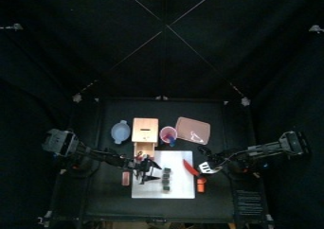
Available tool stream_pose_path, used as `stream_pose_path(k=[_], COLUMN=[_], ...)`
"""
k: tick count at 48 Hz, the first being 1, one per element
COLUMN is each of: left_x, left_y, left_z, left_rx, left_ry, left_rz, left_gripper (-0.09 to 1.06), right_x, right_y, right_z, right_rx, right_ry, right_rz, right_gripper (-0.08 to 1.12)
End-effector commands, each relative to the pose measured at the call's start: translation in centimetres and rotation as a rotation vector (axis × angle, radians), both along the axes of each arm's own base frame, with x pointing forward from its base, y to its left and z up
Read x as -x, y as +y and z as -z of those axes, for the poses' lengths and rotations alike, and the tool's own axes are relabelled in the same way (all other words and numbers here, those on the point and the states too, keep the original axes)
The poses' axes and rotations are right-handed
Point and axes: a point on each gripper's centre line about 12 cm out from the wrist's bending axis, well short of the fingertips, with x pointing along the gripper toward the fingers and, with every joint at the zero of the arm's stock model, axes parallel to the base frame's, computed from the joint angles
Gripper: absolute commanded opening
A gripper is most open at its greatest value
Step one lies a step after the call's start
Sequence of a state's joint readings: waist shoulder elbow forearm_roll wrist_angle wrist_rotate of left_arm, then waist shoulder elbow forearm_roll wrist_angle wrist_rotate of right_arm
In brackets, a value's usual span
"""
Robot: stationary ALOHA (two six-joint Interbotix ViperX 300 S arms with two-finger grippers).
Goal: Place sushi on board then cut the sushi with the knife then place the pieces on the plate
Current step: Place the 4 sushi pieces on the plate
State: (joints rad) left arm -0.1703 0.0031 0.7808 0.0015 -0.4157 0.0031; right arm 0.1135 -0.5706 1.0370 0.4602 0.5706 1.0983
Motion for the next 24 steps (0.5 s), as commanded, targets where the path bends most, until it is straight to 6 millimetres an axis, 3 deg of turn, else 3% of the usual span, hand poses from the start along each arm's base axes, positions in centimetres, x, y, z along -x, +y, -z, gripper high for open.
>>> stream_pose_path(k=[1,9,24], left_x=[-0.1,0.0,0.3], left_y=[-0.1,0.0,0.0], left_z=[-0.6,-0.4,-0.1], left_rx=[0.005,0.006,0.015], left_ry=[-0.024,-0.019,-0.007], left_rz=[0.000,-0.001,-0.011], left_gripper=[0.86,0.86,0.86], right_x=[0.0,-0.3,-1.8], right_y=[0.2,0.7,1.5], right_z=[-0.2,-0.3,-0.8], right_rx=[0.000,-0.010,-0.033], right_ry=[0.013,0.028,-0.050], right_rz=[0.032,0.070,0.088], right_gripper=[0.40,0.49,0.76])
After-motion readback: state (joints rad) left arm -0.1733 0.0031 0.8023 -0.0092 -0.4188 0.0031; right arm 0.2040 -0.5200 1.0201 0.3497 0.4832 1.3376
